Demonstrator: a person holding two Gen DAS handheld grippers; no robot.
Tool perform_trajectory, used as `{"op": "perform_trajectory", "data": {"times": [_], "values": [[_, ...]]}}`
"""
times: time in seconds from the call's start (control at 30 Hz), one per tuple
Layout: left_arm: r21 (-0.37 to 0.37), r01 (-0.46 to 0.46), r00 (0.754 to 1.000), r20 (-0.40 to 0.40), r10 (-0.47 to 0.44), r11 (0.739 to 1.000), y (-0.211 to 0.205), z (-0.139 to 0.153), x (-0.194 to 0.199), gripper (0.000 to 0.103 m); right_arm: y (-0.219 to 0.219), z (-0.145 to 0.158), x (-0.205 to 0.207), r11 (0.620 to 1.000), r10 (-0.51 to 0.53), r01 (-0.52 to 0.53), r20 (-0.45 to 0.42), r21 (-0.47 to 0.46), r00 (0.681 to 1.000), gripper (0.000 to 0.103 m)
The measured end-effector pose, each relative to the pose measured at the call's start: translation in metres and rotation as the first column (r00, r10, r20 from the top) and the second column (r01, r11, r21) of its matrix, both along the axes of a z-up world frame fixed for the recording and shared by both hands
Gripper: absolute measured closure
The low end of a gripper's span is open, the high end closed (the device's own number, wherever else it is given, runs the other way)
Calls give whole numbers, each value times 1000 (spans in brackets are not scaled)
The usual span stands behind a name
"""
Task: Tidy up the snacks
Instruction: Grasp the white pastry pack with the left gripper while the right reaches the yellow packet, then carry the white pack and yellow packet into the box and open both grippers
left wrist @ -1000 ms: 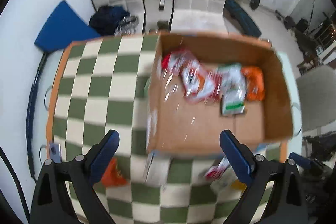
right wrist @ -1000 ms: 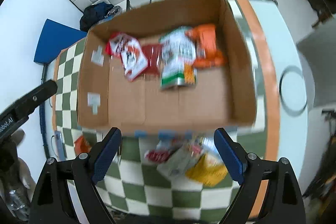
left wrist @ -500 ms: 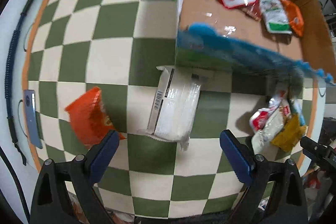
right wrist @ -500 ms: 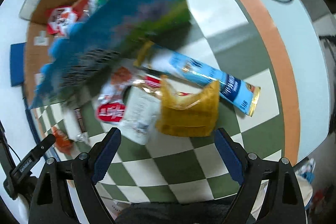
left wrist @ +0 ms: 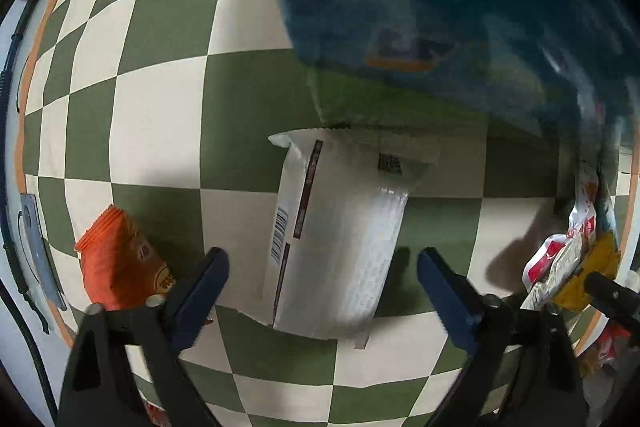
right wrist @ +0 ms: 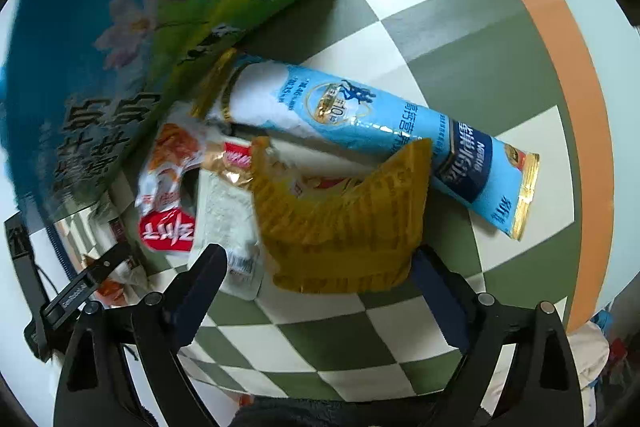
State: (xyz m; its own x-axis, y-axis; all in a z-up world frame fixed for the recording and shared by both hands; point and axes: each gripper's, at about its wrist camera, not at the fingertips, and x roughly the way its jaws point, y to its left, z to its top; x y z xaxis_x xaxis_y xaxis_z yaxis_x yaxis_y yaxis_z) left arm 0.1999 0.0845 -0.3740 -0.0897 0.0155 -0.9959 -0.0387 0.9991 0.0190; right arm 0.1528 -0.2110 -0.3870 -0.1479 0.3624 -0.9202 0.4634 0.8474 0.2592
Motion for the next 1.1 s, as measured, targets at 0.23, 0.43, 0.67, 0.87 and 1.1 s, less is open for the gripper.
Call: {"op": "perform_trajectory", "data": {"times": [0.23, 0.43, 0.67, 0.87, 1.1], "values": [[29, 15, 1000, 11, -16, 999, -6, 6, -5, 51, 10, -1, 10, 992, 84, -88, -37, -94, 996, 23], [37, 10, 1000, 14, -10, 999, -11, 8, -7, 51, 20, 7, 13, 986, 119, -120, -8, -113, 993, 41], [44, -4, 1000, 21, 3, 999, -7, 11, -9, 54, 28, 9, 12, 985, 124, -124, -3, -117, 992, 42], [34, -18, 999, 31, 17, 999, -5, 25, -22, 57, 21, 17, 7, 986, 128, -125, 13, -111, 992, 44], [-13, -57, 998, 34, 58, 998, -8, 40, -47, 58, 25, 39, 2, 983, 158, -152, 56, -100, 986, 45]]}}
